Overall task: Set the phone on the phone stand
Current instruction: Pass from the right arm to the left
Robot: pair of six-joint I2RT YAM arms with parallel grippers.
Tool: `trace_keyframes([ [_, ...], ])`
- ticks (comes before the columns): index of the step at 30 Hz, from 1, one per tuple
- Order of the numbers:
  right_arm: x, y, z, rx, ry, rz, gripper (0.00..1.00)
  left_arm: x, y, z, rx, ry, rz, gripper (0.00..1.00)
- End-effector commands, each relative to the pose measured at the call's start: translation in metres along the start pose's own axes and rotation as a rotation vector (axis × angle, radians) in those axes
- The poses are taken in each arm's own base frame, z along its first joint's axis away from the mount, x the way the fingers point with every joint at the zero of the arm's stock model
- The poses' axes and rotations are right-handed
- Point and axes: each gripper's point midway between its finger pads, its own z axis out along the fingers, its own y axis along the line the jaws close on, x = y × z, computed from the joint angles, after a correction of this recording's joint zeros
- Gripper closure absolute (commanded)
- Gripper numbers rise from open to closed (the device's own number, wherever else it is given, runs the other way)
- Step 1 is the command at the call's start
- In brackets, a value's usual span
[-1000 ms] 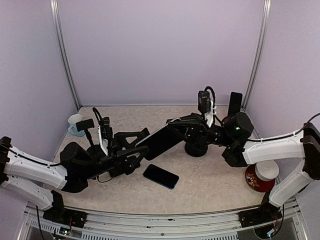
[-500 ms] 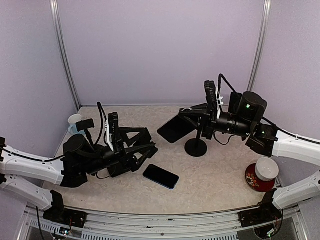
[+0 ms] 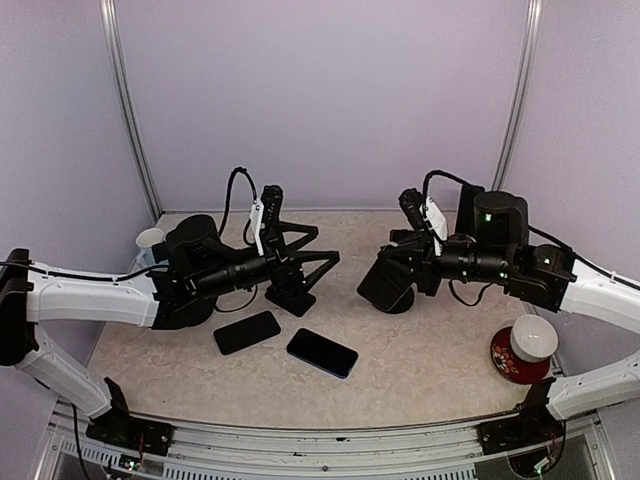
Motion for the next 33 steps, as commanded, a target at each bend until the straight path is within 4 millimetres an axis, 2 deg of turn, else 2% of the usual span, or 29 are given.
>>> trace_keyframes([
  [1,0.006,-0.012,-0.014,0.077,0.016,0.027,1.0,0.015,-0.002,0.023,0.088,0.086,-0.023,0.01],
  [3,0.008,-0.006,-0.018,0.046,0.005,0.031,1.0,0.023,-0.004,0.034,0.134,0.113,-0.031,0.01],
  [6,0.0,0.017,-0.028,-0.072,-0.046,0.015,1.0,0.028,-0.01,0.045,0.212,0.139,-0.032,0.01],
  [11,-0.013,0.036,-0.043,-0.172,-0.083,-0.014,1.0,0.043,-0.026,0.047,0.359,0.196,-0.04,0.01],
  [16,-0.013,0.045,-0.042,-0.23,-0.078,-0.013,1.0,0.058,-0.037,0.042,0.446,0.245,-0.056,0.07],
  [24,-0.015,0.051,-0.033,-0.283,-0.081,0.009,1.0,0.075,-0.061,0.031,0.588,0.288,-0.103,0.23],
  [33,-0.02,0.054,-0.024,-0.325,-0.091,0.046,1.0,0.096,-0.076,0.029,0.585,0.35,-0.047,0.27],
])
